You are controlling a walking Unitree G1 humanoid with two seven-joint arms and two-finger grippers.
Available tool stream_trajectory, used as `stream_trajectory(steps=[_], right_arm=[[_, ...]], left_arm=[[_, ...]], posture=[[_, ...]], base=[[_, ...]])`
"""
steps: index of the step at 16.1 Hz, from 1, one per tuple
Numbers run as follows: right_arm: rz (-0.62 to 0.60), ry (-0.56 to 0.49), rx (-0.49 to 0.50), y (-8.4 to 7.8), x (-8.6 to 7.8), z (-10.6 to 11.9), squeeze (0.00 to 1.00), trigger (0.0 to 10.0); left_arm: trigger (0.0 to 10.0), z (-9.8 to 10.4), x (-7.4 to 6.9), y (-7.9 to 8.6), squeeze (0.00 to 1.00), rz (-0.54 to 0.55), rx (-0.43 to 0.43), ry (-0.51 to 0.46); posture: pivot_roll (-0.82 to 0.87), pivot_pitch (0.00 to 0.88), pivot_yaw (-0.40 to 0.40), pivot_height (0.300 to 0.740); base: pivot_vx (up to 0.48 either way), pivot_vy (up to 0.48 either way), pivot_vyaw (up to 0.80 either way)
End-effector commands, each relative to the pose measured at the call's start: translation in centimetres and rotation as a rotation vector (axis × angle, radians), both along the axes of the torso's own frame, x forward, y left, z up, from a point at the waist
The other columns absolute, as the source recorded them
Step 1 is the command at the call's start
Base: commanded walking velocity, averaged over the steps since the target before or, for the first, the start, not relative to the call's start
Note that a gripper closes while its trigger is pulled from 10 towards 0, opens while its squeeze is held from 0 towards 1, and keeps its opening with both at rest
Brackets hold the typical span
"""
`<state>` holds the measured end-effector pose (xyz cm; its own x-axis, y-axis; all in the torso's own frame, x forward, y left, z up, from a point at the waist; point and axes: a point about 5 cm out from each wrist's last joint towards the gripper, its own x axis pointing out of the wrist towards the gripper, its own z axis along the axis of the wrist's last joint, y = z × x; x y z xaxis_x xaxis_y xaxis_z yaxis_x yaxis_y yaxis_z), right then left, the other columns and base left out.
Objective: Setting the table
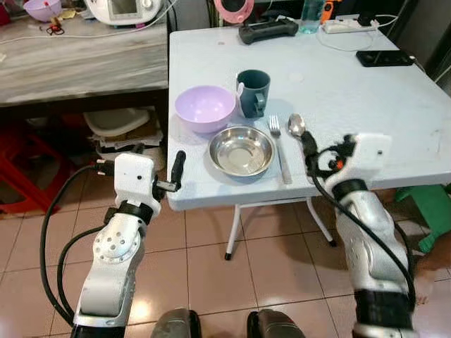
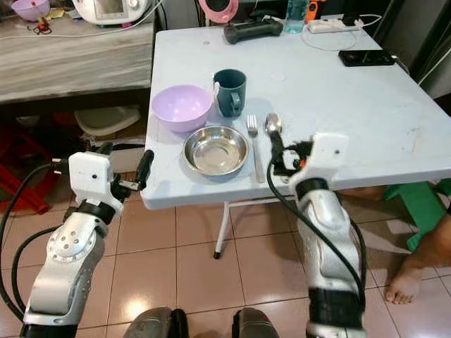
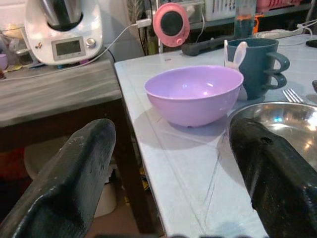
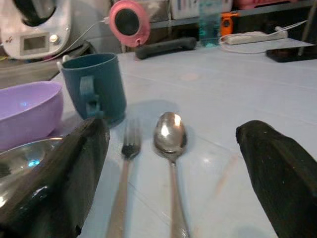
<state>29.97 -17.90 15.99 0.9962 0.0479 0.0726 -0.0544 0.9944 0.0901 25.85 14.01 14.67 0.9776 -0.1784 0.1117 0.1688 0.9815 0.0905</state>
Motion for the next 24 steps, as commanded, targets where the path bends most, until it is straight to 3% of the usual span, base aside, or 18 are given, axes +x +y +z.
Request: stream_trajectory(steps=[1,5,10,13,14,17,18,19,21,24], right_arm=[[0.019,0.012,0.009,-0.1,0.3,0.0,0.00,10.0],[0.021,-0.020,-0.001,0.0,0.8,0.6,0.00,10.0],[-0.048,-0.002,-0.025,-0.6,0.4,0.0,0.00,10.0],[-0.040,0.025,0.024,-0.6,0.5,-0.4,0.00,10.0],[0.009,0.040,0.066,-0.2,1.1,-0.4,1.00,10.0],[0.087,0.126,0.118,1.0,2.1,-1.0,1.00,10.0],[0.106,0.127,0.119,1.3,2.2,-0.9,0.79,10.0],[0.124,0.127,0.117,1.7,2.2,-0.9,0.39,10.0],[0.156,0.142,0.118,2.3,2.3,-0.9,0.00,10.0],[0.174,0.193,0.148,2.6,2.2,-1.5,0.00,10.0]], left_arm=[[10.0,0.4,-0.2,0.4,0.00,0.012,0.020,-0.012],[10.0,0.5,-0.4,0.6,0.00,0.015,0.027,-0.009],[10.0,0.6,-0.6,0.7,0.00,0.001,0.030,-0.004],[10.0,0.6,-0.7,0.6,0.00,-0.007,0.032,0.000],[10.0,0.6,-0.8,0.5,0.00,-0.013,0.031,0.002],[10.0,0.6,-0.9,0.5,0.00,-0.017,0.034,0.007],[10.0,0.6,-0.9,0.5,0.00,-0.017,0.034,0.007],[10.0,0.6,-0.9,0.5,0.00,-0.016,0.034,0.008],[10.0,0.6,-1.1,0.4,0.00,-0.018,0.035,0.010],[10.0,0.6,-1.1,0.4,0.00,-0.020,0.035,0.011]], posture=[[0.02,0.129,0.066,0.740],[0.03,0.134,0.068,0.740],[0.04,0.144,0.073,0.740],[0.04,0.151,0.076,0.740],[0.04,0.155,0.079,0.740],[0.04,0.157,0.077,0.740],[0.05,0.159,0.076,0.740],[0.05,0.158,0.076,0.740],[0.05,0.159,0.074,0.740],[0.05,0.157,0.073,0.740]], base=[[0.000,0.000,0.00],[0.000,0.000,0.76],[0.000,0.000,0.00],[0.000,0.000,0.00],[0.000,0.000,0.00],[0.000,0.000,0.00],[0.000,0.000,0.00],[0.000,0.000,0.00],[0.000,0.000,0.00],[0.000,0.000,0.00]])
